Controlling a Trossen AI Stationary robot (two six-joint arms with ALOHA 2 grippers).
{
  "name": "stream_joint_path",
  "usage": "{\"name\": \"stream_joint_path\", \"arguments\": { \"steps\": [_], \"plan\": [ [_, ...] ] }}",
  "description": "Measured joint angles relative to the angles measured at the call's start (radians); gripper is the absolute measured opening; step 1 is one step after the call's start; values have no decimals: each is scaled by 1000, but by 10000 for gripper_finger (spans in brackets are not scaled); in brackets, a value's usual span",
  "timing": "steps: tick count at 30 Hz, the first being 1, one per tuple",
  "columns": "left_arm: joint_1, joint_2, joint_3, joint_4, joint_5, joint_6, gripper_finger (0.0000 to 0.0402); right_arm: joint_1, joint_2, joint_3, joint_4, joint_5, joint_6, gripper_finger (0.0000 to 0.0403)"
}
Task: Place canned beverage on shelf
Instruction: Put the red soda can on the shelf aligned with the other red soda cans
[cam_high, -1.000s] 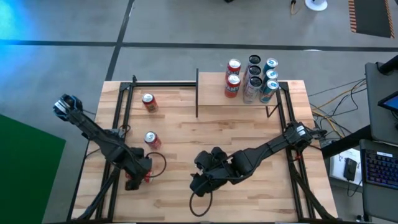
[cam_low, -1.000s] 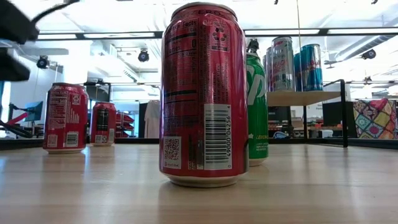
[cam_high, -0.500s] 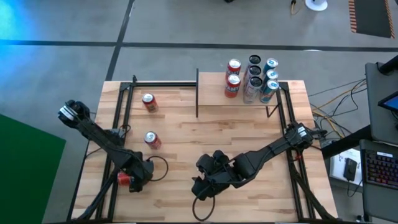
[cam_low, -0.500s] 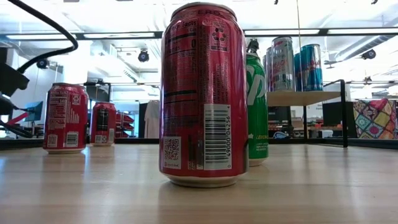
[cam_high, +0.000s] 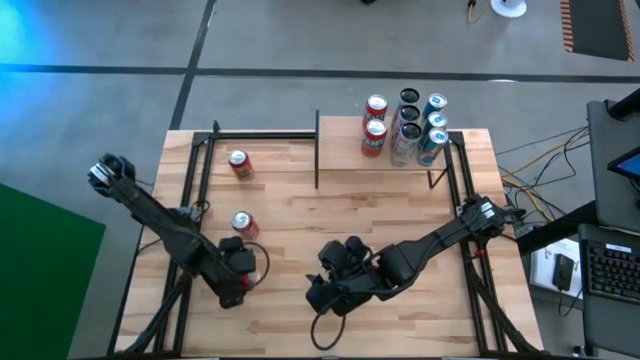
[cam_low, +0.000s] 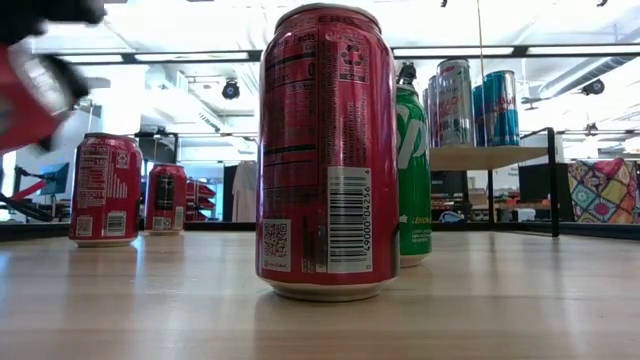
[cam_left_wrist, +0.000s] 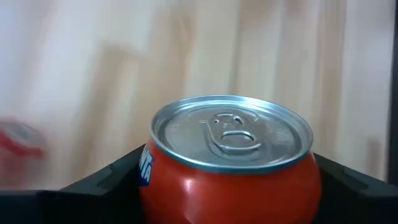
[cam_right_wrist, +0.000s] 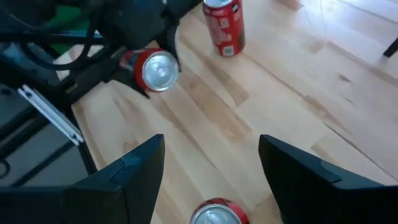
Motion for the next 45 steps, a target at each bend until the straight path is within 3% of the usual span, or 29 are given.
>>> {"name": "stream_joint_path", "arguments": {
  "steps": [6, 10, 15, 23, 38, 45],
  "plan": [
    [13, -44, 91, 5, -292, 149, 287, -1, -28, 0, 1, 8, 48, 286],
    [49, -29, 123, 60, -380, 299, 290, -34, -48, 0, 3, -16, 19, 333],
    [104, 13, 168, 182, -408, 449, 292, -122, -47, 0, 38, -122, 1, 375],
    [179, 65, 257, 169, -458, 529, 291, -159, -41, 0, 140, -159, -75, 379],
    [236, 68, 318, 212, -465, 660, 291, -223, -37, 0, 165, -94, -168, 380],
    [243, 68, 318, 234, -512, 685, 291, -227, -40, 2, 167, -132, -212, 380]
  ]
}}
